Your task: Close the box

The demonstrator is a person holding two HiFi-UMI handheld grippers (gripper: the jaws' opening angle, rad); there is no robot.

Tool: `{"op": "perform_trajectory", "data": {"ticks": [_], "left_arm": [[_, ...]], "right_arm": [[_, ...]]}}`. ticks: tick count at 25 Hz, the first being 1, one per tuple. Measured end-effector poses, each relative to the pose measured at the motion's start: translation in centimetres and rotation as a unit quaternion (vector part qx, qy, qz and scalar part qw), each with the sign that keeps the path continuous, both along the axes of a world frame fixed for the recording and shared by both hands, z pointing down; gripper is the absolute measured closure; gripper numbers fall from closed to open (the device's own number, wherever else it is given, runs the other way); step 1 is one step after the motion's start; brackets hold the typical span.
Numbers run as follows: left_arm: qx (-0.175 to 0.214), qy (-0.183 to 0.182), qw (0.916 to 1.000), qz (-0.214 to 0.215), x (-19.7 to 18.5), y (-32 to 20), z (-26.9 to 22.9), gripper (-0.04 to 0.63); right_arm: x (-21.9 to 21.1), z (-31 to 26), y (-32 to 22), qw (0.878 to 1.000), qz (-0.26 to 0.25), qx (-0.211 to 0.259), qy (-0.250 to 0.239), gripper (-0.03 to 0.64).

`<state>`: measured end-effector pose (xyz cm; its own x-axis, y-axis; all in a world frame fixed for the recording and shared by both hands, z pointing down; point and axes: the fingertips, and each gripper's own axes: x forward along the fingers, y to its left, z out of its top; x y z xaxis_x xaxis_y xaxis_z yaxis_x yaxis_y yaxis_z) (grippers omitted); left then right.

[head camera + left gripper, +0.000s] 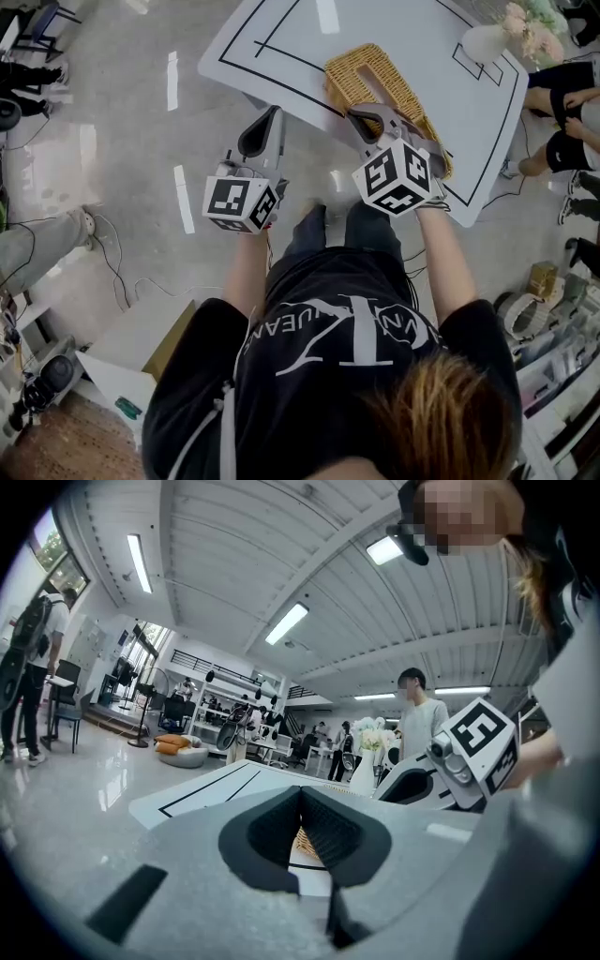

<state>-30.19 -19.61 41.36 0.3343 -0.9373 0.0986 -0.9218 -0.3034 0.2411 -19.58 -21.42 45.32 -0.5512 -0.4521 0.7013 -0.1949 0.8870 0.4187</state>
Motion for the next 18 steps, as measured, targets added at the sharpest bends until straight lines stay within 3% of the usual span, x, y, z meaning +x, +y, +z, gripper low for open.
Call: {"op": "perform_trajectory", "data": {"ticks": [12, 18], "left_arm": [[-0.008, 0.001, 1.0000, -0.005, -0.9, 1.0, 0.7, 0.586], [-0.008, 0.001, 0.9999, -0.007, -1.1, 1.9, 0.8, 0.586]], "right_arm": [[-0.2, 0.6, 0.0, 1.000, 0.009, 0.012, 0.003, 0.599], [0.0, 0.6, 0.8, 1.000, 0.016, 0.017, -0.002, 0.540]]}}
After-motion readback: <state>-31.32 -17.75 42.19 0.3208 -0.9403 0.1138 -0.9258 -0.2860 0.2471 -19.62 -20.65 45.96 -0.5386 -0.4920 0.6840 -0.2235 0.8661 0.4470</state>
